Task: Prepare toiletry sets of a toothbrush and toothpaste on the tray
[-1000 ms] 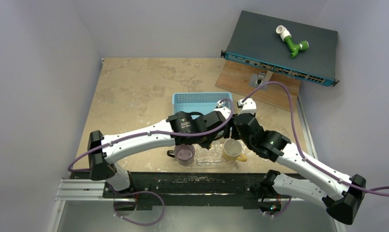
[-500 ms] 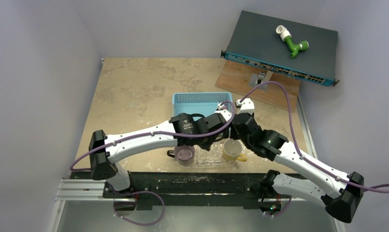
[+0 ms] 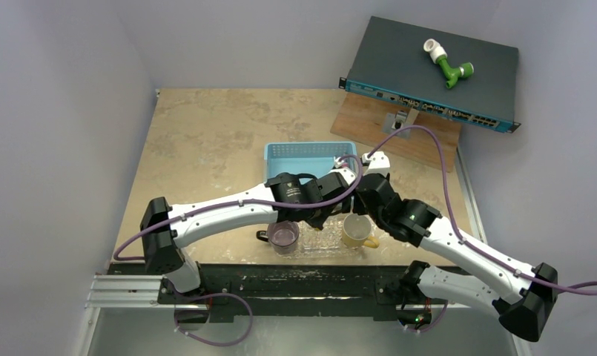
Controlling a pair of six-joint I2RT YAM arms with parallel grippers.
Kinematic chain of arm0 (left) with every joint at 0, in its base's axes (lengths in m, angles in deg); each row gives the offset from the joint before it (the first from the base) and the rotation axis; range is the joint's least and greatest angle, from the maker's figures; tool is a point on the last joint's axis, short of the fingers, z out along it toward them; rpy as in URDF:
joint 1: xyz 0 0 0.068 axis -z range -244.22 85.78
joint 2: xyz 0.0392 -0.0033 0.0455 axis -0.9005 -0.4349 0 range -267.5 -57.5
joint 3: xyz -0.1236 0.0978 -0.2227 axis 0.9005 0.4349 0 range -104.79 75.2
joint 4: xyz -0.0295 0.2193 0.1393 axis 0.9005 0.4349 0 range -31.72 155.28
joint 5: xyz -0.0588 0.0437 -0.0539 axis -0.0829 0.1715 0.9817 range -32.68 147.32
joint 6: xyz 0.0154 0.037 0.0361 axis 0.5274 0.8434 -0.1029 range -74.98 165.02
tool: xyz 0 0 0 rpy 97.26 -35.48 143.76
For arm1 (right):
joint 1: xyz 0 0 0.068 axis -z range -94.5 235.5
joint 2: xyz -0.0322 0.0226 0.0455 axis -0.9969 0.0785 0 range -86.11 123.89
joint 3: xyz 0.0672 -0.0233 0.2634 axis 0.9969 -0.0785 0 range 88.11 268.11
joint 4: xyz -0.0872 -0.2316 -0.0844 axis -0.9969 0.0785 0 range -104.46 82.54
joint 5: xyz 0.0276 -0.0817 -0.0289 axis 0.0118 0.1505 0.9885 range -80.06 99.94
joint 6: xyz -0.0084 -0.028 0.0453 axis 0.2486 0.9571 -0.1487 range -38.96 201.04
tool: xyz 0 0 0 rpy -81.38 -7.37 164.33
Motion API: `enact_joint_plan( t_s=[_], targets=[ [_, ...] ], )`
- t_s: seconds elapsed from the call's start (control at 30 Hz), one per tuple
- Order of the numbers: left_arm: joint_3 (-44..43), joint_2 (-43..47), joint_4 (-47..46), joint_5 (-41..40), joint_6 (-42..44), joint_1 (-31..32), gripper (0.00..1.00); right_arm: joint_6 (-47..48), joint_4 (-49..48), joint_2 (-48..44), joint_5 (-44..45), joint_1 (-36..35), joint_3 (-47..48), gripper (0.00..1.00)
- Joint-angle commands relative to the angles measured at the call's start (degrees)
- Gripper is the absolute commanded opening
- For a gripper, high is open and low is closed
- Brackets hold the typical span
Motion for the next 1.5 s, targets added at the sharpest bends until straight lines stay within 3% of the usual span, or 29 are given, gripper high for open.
enact_joint_plan(
  t_s=[0.0,1.47],
  targets=[
    [0.6,0.4,-3.3,-0.3,0.7,-1.0,0.00,-1.4,-1.2,-0.6,0.0,0.2,-1.0,0.74],
    [9.2,0.4,-4.7,-1.6,-0.9,-1.5,0.00,-1.7,-1.8,0.5,-0.8,0.2,-1.5,0.76]
  ],
)
